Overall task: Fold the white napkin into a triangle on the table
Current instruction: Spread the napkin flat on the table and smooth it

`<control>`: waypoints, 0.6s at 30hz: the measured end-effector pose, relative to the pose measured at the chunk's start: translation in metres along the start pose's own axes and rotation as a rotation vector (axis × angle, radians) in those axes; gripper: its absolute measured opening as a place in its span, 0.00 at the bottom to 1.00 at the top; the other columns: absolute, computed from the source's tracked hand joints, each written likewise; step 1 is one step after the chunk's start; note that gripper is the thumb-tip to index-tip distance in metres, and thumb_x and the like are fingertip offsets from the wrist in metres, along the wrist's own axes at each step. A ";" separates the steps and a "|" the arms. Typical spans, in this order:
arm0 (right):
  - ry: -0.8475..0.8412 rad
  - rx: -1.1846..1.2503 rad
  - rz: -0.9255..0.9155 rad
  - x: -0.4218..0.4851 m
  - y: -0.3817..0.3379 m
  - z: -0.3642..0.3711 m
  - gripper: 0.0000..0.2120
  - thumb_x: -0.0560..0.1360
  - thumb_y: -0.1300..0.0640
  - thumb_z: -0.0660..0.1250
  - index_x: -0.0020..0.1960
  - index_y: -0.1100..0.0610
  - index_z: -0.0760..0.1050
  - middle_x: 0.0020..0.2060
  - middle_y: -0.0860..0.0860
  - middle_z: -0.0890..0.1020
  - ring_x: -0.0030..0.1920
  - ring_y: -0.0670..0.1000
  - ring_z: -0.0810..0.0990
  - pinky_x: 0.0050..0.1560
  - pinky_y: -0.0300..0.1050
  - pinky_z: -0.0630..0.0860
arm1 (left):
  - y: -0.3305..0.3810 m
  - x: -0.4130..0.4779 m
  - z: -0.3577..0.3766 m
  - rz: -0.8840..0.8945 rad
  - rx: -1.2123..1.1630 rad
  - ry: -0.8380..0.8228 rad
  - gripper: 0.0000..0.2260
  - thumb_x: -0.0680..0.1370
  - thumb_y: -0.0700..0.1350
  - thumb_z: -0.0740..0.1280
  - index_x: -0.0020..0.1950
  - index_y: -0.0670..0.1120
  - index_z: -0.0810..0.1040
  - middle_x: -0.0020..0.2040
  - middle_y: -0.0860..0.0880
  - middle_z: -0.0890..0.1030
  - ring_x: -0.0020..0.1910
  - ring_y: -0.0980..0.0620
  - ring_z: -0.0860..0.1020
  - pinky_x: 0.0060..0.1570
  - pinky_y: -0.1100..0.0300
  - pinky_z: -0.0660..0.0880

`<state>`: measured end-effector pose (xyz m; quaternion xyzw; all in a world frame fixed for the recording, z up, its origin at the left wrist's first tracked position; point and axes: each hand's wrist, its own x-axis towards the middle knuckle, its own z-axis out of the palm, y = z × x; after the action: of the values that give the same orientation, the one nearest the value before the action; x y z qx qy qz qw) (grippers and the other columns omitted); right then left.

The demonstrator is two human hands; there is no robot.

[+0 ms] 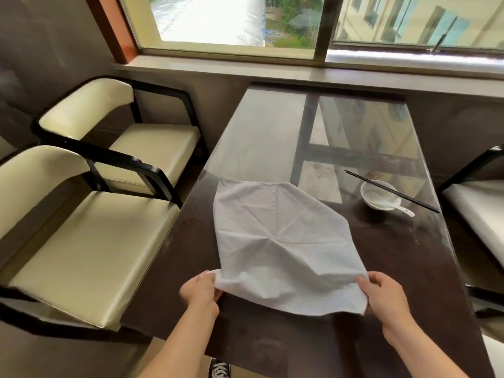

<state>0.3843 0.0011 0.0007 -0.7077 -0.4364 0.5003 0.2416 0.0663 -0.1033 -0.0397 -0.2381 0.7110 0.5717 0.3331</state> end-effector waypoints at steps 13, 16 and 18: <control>0.011 -0.381 0.010 0.001 0.044 0.004 0.03 0.77 0.52 0.69 0.46 0.50 0.75 0.42 0.48 0.82 0.42 0.50 0.80 0.44 0.52 0.80 | -0.015 0.034 -0.061 0.493 0.592 0.159 0.06 0.75 0.39 0.71 0.43 0.51 0.78 0.42 0.48 0.81 0.42 0.44 0.79 0.41 0.49 0.80; -0.006 -0.446 -0.012 -0.005 0.051 0.003 0.06 0.74 0.52 0.71 0.45 0.50 0.74 0.38 0.49 0.82 0.39 0.49 0.80 0.37 0.48 0.77 | -0.018 0.039 -0.064 0.598 0.701 0.137 0.08 0.75 0.39 0.69 0.44 0.53 0.77 0.42 0.50 0.81 0.43 0.44 0.78 0.43 0.47 0.80; -0.029 -0.485 -0.033 -0.009 0.054 0.003 0.08 0.73 0.53 0.72 0.45 0.50 0.73 0.36 0.49 0.82 0.37 0.49 0.80 0.35 0.47 0.76 | -0.017 0.040 -0.064 0.630 0.721 0.108 0.08 0.76 0.41 0.69 0.43 0.54 0.76 0.41 0.51 0.80 0.43 0.45 0.78 0.43 0.47 0.80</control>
<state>0.4010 -0.0337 -0.0377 -0.7306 -0.5586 0.3869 0.0668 0.0395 -0.1676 -0.0728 0.0902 0.9176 0.3489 0.1675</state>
